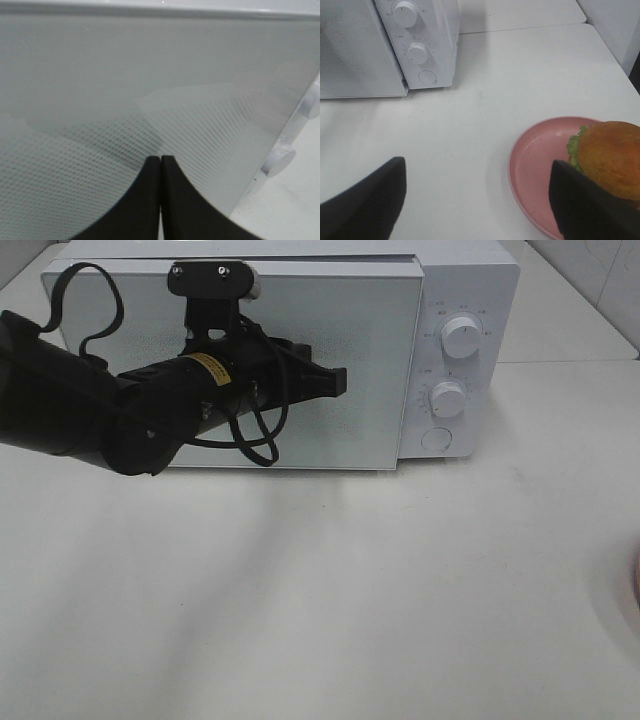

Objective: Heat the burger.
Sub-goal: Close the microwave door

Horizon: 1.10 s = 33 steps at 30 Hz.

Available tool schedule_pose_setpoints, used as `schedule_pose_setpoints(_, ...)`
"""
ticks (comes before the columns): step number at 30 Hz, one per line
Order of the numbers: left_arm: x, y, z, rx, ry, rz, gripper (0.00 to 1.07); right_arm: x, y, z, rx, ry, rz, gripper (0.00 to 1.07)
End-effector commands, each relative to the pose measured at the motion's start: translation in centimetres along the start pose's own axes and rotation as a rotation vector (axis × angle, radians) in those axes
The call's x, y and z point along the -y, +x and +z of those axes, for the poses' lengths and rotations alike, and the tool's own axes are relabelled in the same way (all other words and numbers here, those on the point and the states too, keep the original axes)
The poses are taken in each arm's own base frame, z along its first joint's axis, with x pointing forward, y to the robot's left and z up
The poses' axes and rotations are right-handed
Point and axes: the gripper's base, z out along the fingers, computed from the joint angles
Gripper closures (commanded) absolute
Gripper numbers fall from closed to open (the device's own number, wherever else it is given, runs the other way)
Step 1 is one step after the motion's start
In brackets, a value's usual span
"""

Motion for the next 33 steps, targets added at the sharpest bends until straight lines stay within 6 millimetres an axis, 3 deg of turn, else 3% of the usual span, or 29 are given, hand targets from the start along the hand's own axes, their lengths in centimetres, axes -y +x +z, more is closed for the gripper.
schedule_pose_setpoints(1,-0.4,-1.4,1.1,0.076,-0.029,-0.044,1.07,0.0,0.1,-0.4,0.034,-0.001,-0.005,0.31)
schedule_pose_setpoints(8,0.0,-2.3,3.2,0.091,-0.017,-0.052,1.07,0.0,0.1,-0.4,0.034,-0.001,-0.005,0.31)
schedule_pose_setpoints(15,0.2,-2.9,4.1,0.112,-0.014,-0.056,1.07,0.0,0.1,-0.4,0.034,-0.001,-0.005,0.31)
schedule_pose_setpoints(25,1.5,-2.9,3.4,-0.006,0.022,-0.044,1.07,0.0,0.1,-0.4,0.034,-0.001,-0.005,0.31)
schedule_pose_setpoints(33,2.9,-2.5,0.9,-0.112,0.056,-0.033,1.07,0.0,0.1,-0.4,0.034,-0.001,-0.005,0.31)
